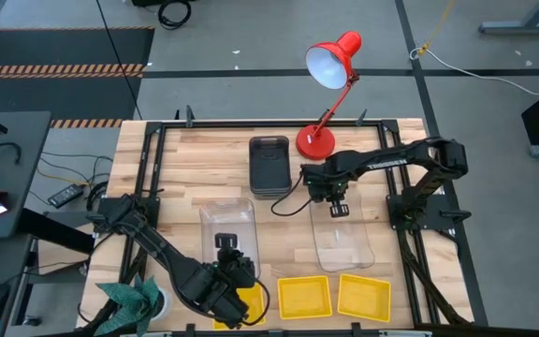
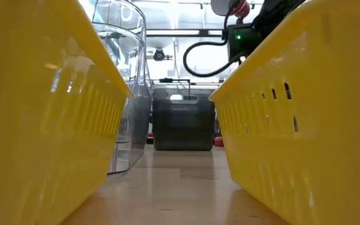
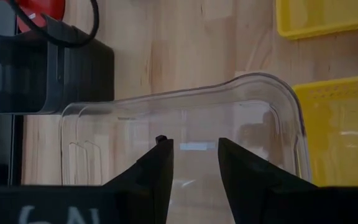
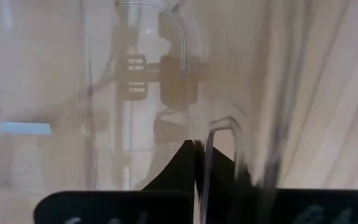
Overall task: Stack baskets by color
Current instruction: Stack the right transparent bin on top of the left transparent bins
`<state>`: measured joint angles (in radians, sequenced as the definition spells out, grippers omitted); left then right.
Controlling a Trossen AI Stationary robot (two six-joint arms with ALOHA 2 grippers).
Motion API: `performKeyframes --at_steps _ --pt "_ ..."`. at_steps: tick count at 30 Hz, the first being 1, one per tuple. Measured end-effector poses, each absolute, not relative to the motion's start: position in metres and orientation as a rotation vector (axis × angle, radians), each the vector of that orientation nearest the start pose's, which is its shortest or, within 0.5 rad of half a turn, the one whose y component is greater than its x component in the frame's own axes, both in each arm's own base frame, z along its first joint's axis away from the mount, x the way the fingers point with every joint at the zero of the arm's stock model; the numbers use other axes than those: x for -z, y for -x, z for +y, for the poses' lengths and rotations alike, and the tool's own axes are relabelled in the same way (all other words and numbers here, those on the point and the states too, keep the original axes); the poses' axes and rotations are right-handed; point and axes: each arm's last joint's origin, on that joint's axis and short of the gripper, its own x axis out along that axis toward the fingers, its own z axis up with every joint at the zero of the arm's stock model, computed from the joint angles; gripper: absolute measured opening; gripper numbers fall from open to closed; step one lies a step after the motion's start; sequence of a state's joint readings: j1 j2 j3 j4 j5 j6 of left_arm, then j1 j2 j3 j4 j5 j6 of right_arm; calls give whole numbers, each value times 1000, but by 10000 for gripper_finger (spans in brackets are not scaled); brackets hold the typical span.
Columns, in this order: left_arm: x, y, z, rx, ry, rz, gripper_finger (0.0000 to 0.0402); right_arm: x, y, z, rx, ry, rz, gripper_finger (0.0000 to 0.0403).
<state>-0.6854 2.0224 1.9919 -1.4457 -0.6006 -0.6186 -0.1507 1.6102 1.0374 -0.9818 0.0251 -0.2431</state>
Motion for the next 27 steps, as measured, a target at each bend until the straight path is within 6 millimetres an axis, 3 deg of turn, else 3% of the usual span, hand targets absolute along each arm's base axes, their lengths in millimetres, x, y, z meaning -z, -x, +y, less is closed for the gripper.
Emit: performKeyframes --at_steps 5,12,19,27 --pt "-303 -315 -232 -294 -335 1102 132 -204 -260 -52 -53 52 1544 6" --pt "-299 -328 -218 -376 -375 1042 138 -238 -261 -90 119 -154 1424 4" --pt "-293 -350 -198 -334 -443 1035 190 -264 -250 -122 235 -345 1389 3" --pt "-299 -390 -158 -299 -483 964 241 -276 -244 -129 350 -456 1397 3"
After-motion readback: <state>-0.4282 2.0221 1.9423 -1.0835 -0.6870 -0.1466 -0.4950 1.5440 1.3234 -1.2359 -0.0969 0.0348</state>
